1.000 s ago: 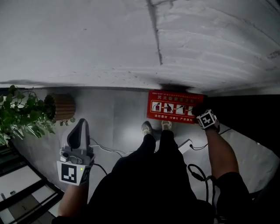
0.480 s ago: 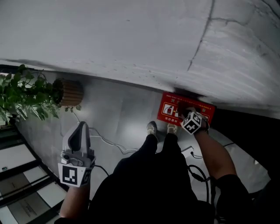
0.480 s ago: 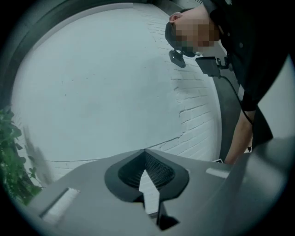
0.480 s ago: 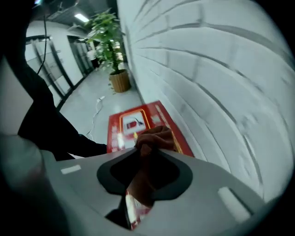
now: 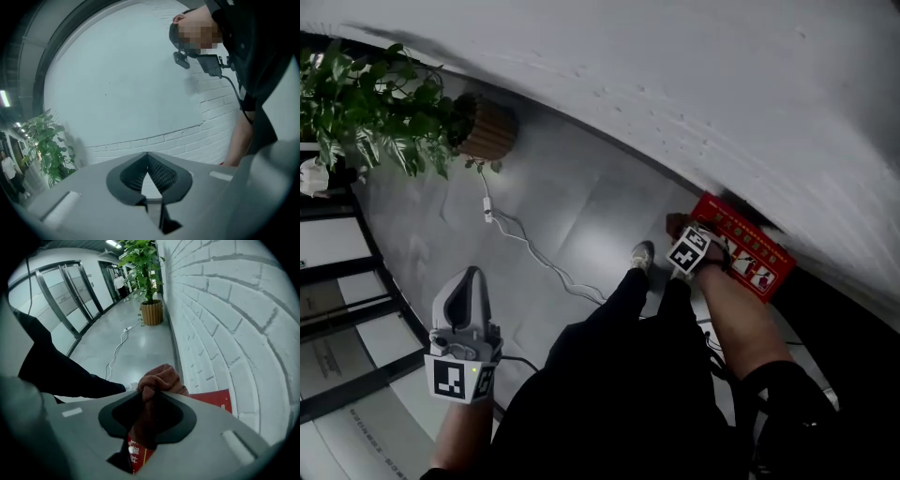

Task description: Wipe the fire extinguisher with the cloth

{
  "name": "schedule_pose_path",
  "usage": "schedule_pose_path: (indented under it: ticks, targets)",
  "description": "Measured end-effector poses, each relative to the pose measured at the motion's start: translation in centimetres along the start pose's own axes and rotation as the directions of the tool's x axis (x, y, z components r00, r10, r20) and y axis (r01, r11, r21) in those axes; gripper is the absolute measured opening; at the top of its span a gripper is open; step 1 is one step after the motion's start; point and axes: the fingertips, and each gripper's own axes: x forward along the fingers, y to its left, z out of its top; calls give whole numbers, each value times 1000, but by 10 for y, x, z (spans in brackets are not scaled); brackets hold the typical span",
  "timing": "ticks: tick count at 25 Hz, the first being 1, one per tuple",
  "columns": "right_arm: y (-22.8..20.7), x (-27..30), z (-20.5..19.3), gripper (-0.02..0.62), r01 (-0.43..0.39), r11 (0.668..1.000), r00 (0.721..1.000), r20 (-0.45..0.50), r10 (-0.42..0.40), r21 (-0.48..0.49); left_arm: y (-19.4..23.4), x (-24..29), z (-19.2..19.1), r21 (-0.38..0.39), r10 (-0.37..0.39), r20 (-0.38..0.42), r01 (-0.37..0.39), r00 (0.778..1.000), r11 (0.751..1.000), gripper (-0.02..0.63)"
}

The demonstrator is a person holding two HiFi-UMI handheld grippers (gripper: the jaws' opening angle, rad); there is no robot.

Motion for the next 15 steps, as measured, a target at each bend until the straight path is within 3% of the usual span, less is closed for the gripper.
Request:
schedule_pose_path:
  ticks: [3,9,12,15]
  targets:
    - [5,-5,-19,89,-16,1000,1000,-26,17,6,-2,8,1,-29,-25,21,26,999,999,0]
    - [6,-33,-102,86,33,980,999,-32,-27,196,-31,56,33,4,-188,129,189,974,982,0]
    - [10,-50,-160,86,82,951,996,-57,-68,298,-54,79,49,33,-272,175,271,946,962,0]
    - [14,-67,-217,86,130,897,991,-94,-99,422,-80,96,62,44,-351,194,349,916,936,0]
